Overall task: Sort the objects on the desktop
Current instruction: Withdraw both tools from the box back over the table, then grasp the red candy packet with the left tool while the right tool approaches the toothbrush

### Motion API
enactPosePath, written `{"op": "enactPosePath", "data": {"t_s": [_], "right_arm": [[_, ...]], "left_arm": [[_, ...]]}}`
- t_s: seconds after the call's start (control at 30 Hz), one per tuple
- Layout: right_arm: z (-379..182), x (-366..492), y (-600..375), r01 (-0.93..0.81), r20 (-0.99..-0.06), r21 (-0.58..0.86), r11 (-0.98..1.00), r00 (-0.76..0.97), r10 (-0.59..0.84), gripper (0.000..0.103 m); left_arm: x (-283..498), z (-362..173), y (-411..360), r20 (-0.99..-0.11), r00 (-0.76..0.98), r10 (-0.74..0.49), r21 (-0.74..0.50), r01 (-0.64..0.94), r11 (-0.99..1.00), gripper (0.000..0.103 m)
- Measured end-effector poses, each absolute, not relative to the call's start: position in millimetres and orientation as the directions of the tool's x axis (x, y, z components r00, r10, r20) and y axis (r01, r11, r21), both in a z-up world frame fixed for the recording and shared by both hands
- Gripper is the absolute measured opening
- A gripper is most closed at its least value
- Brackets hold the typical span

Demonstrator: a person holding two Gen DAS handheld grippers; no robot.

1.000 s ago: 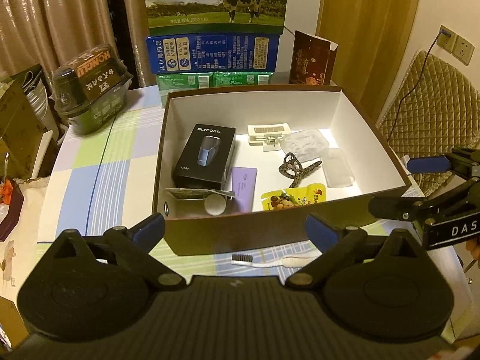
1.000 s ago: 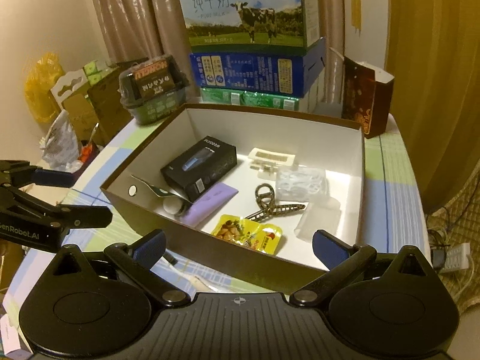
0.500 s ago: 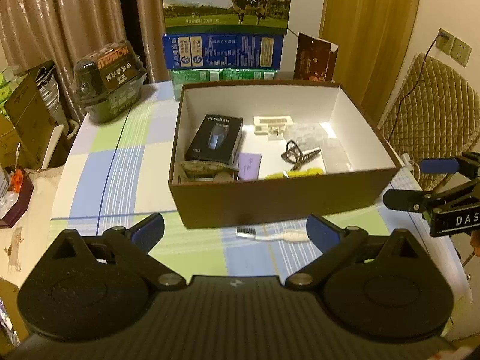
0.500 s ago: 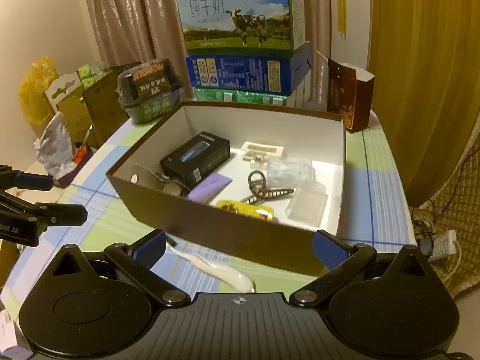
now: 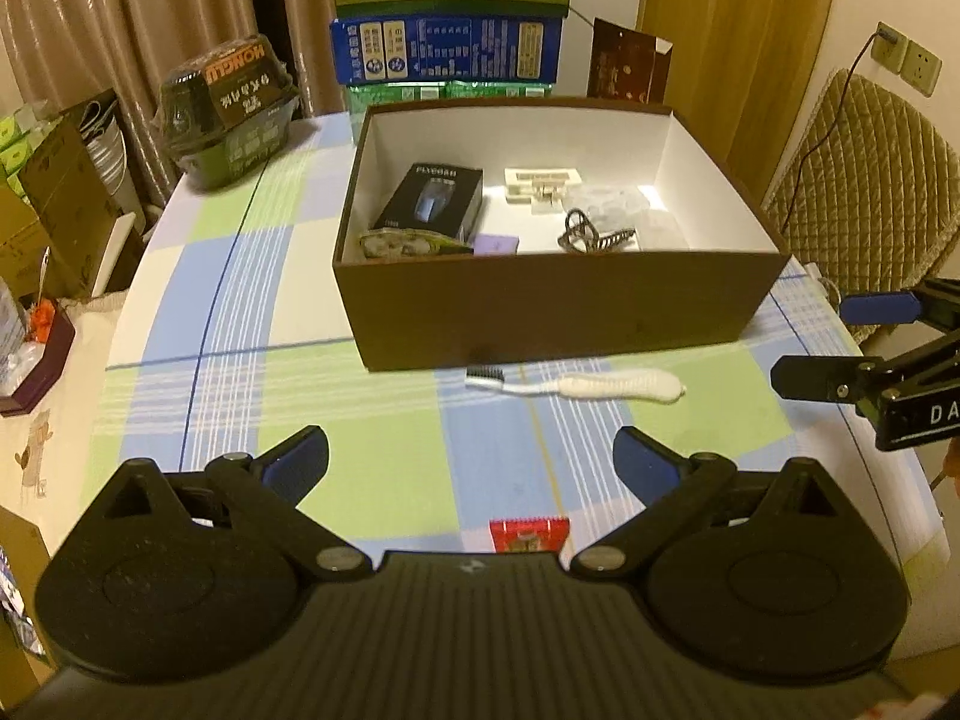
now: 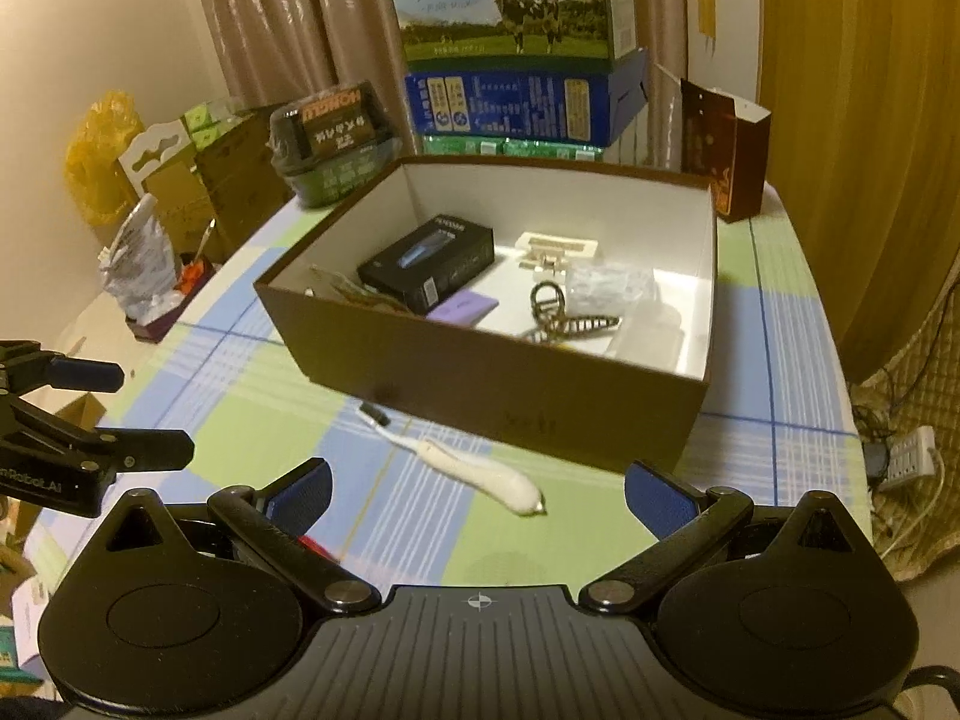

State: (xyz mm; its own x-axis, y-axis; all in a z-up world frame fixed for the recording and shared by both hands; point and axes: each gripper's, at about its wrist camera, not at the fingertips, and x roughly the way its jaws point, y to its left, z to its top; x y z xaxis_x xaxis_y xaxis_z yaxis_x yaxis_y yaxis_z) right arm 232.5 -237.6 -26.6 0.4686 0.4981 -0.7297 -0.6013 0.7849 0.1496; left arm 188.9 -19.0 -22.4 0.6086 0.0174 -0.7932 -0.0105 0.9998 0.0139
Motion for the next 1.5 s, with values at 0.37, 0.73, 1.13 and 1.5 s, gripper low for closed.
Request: {"op": "enactPosePath", "data": {"t_s": [0.37,0.73,1.13,1.5], "right_arm": [[-45.6,223.7,-240.0,-0.618,-0.764,0.161,0.770,0.415,0.493,0.101],[-59.0,225.6,-243.8,-0.616,-0.781,0.170,0.769,0.392,0.486,0.101],[-78.6,219.6,-237.2,-0.649,-0.793,0.117,0.751,0.394,0.464,0.101],[-102.9,216.6,-237.5,-0.648,-0.815,0.093,0.756,0.386,0.432,0.101]], "left_arm": [[172.5,-43.0,-28.2,-0.829,0.559,0.017,0.006,-0.021,1.000,0.099],[166.4,-56.6,-34.0,-0.849,0.528,0.025,0.006,-0.038,0.999,0.099],[161.0,-78.9,-33.2,-0.869,0.494,0.032,0.002,-0.061,0.998,0.099],[159.8,-98.8,-34.5,-0.880,0.474,0.006,-0.016,-0.042,0.999,0.099]]}}
